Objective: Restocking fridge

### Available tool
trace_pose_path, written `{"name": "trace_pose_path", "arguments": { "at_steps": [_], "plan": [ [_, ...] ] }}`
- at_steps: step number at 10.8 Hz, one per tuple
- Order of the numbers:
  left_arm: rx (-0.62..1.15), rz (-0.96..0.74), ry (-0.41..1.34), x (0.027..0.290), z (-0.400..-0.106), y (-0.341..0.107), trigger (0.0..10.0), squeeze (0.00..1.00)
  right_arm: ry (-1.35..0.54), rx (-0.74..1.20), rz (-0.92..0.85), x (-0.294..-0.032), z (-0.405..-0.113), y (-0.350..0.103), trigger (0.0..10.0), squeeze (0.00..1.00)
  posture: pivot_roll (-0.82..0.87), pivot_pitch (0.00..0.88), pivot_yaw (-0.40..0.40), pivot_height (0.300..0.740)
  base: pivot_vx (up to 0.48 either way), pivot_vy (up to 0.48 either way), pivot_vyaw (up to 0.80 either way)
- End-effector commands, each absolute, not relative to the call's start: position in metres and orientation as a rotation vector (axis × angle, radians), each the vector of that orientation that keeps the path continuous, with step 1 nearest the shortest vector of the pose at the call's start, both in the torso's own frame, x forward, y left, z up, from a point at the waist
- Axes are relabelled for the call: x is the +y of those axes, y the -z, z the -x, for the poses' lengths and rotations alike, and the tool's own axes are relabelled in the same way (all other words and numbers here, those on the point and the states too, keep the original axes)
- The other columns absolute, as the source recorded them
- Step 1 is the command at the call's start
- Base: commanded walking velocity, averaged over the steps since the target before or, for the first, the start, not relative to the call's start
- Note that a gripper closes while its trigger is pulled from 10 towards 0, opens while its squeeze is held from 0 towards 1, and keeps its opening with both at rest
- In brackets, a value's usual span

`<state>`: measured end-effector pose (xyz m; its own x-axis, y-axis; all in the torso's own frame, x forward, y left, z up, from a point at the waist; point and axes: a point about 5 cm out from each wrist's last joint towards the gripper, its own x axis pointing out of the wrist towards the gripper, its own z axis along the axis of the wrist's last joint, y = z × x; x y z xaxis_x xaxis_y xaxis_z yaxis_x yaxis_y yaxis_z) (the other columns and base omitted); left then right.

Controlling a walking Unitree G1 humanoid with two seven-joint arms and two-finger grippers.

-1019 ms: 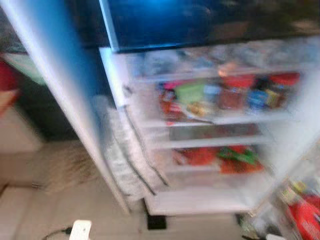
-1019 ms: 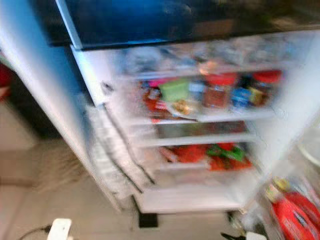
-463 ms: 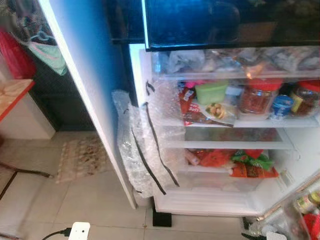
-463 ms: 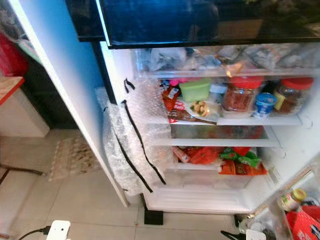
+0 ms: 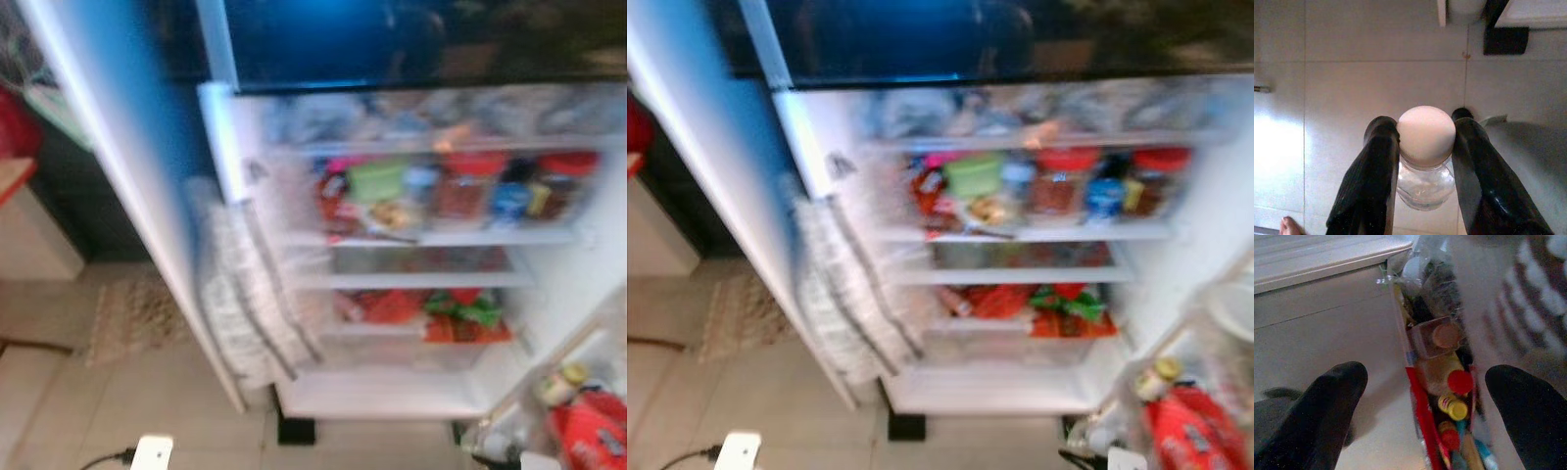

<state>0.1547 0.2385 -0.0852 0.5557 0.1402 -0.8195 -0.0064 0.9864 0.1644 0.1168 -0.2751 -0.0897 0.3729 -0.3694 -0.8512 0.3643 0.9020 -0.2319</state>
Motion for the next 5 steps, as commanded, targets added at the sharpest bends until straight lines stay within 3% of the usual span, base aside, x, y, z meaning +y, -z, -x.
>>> {"name": "trace_pose_path", "arguments": {
  "at_steps": [1,5],
  "plan": [
    [0.983,-0.140,-0.091,0.2370,-0.1545,0.0858,10.0,0.00,0.481,1.095,0.011,-0.2772,-0.1144,0.0896,10.0,0.00,-0.04,0.000,0.034,0.740,0.000,0.000,0.00],
    [0.990,-0.130,-0.094,0.2369,-0.1520,0.0869,10.0,0.00,0.493,1.084,0.023,-0.2791,-0.1166,0.0882,10.0,0.00,-0.04,0.000,0.032,0.740,0.000,0.000,0.00]
  ]
}}
